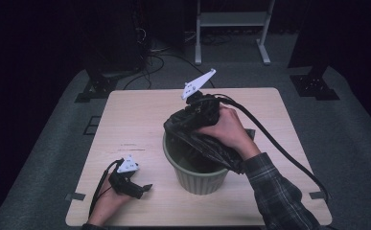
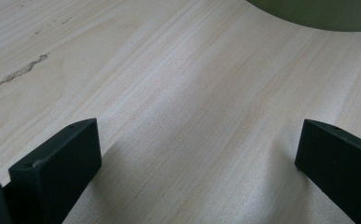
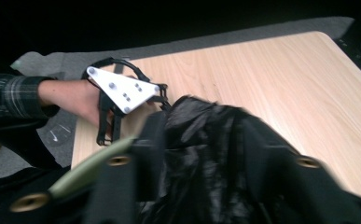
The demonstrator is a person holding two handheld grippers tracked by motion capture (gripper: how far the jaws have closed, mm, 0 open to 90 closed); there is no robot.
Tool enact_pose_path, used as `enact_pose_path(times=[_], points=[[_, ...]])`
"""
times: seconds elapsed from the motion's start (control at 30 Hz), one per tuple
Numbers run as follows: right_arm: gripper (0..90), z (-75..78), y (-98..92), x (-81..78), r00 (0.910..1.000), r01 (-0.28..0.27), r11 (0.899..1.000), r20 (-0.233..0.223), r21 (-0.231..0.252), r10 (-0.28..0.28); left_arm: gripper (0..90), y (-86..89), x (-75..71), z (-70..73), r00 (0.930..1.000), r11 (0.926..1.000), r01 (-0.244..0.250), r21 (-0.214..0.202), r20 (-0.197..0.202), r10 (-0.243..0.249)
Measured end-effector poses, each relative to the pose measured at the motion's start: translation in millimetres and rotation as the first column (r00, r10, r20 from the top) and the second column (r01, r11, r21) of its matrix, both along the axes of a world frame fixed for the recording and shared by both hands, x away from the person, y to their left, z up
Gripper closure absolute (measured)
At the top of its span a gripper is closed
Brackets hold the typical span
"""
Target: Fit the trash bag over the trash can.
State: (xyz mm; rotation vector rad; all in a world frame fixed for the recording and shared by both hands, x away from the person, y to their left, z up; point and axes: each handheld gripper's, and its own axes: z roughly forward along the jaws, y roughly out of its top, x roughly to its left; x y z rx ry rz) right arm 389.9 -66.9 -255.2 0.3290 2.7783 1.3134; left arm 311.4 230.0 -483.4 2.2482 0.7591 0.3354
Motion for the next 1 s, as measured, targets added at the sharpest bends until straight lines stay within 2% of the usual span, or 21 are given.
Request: enact_pose_path(times=[0.03,0.07,0.1,0.13,0.2,0.23,0.3,0.33,0.43,0.5,0.53,0.63,0.67,0.77,0.8,0.83,0.9,1.0], points=[[43.2,0.0,0.0,0.0,1.0,0.0,1.0,0.0,0.0,0.0,0.0,0.0,0.0,0.0,1.0,1.0,0.0,0.0,0.0,0.0],[36.3,2.6,-8.2,-3.1,0.9998,0.013,1.0,0.013,0.007,-0.013,0.0,0.0,-0.1,0.0,1.0,1.0,0.0,-0.001,-0.001,0.0],[36.3,2.6,-8.2,-3.1,0.9998,0.013,1.0,0.013,0.007,-0.013,0.0,0.0,-0.1,0.0,1.0,1.0,0.0,-0.001,-0.001,0.0],[28.3,5.2,-18.3,-4.3,0.9995,0.032,0.999,-0.001,0.024,-0.032,0.0,0.0,0.0,0.0,1.0,1.0,0.0,-0.001,-0.001,0.0],[25.5,6.0,-21.4,-4.6,0.9991,0.042,0.999,-0.004,0.013,-0.042,0.0,0.0,-0.1,0.1,1.0,1.0,-0.001,0.0,-0.001,0.001],[24.2,7.9,-29.0,-7.6,0.9987,0.05,0.999,0.011,0.007,-0.05,0.0,0.0,0.0,0.0,1.0,1.0,0.0,-0.001,-0.001,0.0],[22.2,8.6,-37.9,-8.2,0.9987,0.047,0.999,-0.019,0.014,-0.047,0.0,0.0,0.0,0.0,1.0,1.0,0.0,-0.001,0.0,0.0],[22.2,8.0,-41.2,-8.5,0.9984,0.054,0.999,-0.018,-0.001,-0.054,0.0,0.0,0.0,0.1,1.0,1.0,-0.001,0.0,0.0,0.001],[22.0,5.7,-48.7,-9.1,0.9978,0.064,0.998,-0.016,0.0,-0.064,0.0,0.1,0.0,0.2,1.0,1.0,0.0,0.001,-0.002,0.0],[21.7,1.9,-61.7,-8.0,0.9965,0.076,0.997,-0.038,0.025,-0.075,0.0,0.1,0.0,0.2,1.0,1.0,0.001,0.001,-0.002,-0.001],[21.7,0.3,-64.6,-7.6,0.9958,0.078,0.997,-0.05,0.025,-0.076,0.0,0.1,0.0,0.3,1.0,1.0,-0.001,0.0,-0.002,0.001],[22.0,-3.2,-67.2,-7.9,0.9959,0.076,0.997,-0.049,0.01,-0.075,0.0,0.5,0.8,0.8,0.9999,0.9999,-0.011,-0.002,-0.008,0.011],[22.0,-4.4,-68.0,-8.2,0.996,0.076,0.997,-0.049,0.008,-0.075,0.0,1.3,2.0,2.3,0.9998,0.9998,-0.017,-0.012,-0.008,0.017],[23.6,-6.4,-69.3,-7.6,0.9958,0.074,0.997,-0.055,0.013,-0.073,0.0,5.6,3.2,12.1,0.9991,0.9974,-0.032,-0.064,0.025,0.034],[26.1,-7.6,-69.8,-6.9,0.9955,0.073,0.997,-0.063,0.016,-0.072,0.0,8.7,1.9,16.1,0.9988,0.9948,-0.034,-0.097,0.034,0.037],[26.1,-7.6,-69.8,-6.9,0.9955,0.073,0.997,-0.063,0.016,-0.072,0.0,8.7,1.9,16.1,0.9988,0.9948,-0.034,-0.097,0.034,0.037],[32.8,-9.4,-69.1,-6.0,0.9954,0.066,0.998,-0.069,0.002,-0.066,0.0,10.5,0.2,18.0,0.9988,0.9933,-0.031,-0.111,0.034,0.035],[36.2,-12.9,-65.9,-4.9,0.995,0.056,0.998,-0.08,-0.039,-0.059,0.0,10.3,-0.4,17.9,0.9992,0.994,-0.019,-0.108,0.033,0.022]])
